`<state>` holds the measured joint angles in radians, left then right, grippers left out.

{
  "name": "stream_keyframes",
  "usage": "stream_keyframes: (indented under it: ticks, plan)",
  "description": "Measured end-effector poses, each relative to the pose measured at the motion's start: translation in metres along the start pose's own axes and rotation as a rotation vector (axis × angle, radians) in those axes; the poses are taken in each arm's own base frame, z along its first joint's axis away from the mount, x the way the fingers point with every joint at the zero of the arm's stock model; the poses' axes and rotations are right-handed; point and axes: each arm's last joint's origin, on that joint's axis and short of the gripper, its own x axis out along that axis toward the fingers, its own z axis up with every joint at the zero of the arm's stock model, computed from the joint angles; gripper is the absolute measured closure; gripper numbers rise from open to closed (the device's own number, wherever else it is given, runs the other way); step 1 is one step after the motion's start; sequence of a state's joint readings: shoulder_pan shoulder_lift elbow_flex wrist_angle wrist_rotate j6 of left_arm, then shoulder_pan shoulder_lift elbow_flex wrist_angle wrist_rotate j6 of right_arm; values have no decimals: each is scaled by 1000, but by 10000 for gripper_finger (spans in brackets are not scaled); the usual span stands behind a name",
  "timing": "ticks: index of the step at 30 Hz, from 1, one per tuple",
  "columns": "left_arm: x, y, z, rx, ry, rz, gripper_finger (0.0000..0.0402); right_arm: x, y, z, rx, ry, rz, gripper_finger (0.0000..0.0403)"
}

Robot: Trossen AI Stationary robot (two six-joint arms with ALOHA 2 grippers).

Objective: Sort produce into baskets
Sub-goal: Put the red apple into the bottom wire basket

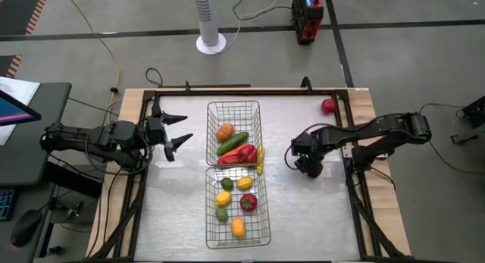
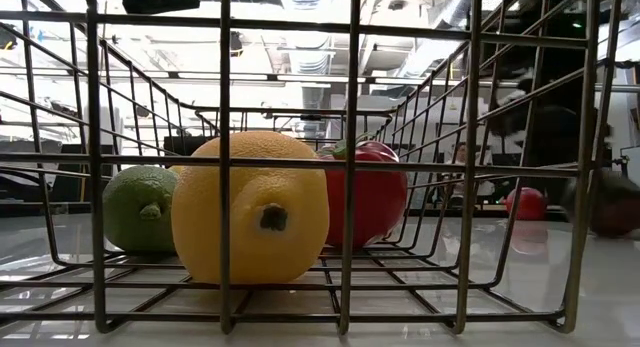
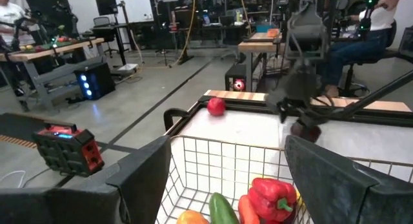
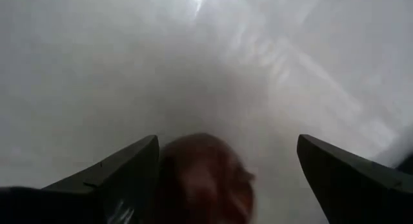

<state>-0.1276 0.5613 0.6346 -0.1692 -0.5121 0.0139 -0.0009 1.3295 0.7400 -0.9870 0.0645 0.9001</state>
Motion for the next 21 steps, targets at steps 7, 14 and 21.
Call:
stream_keyframes:
  ticks: [7,14,21]
  plan:
    - [0,0,0,-9,-1,0,110,11,8,-21,3,-79,-57,10]
    - [0,0,0,-26,-2,0,110,9,10,-22,3,-104,-61,10]
    - [0,0,0,-16,-2,0,110,-10,19,-20,-23,-193,-84,10]
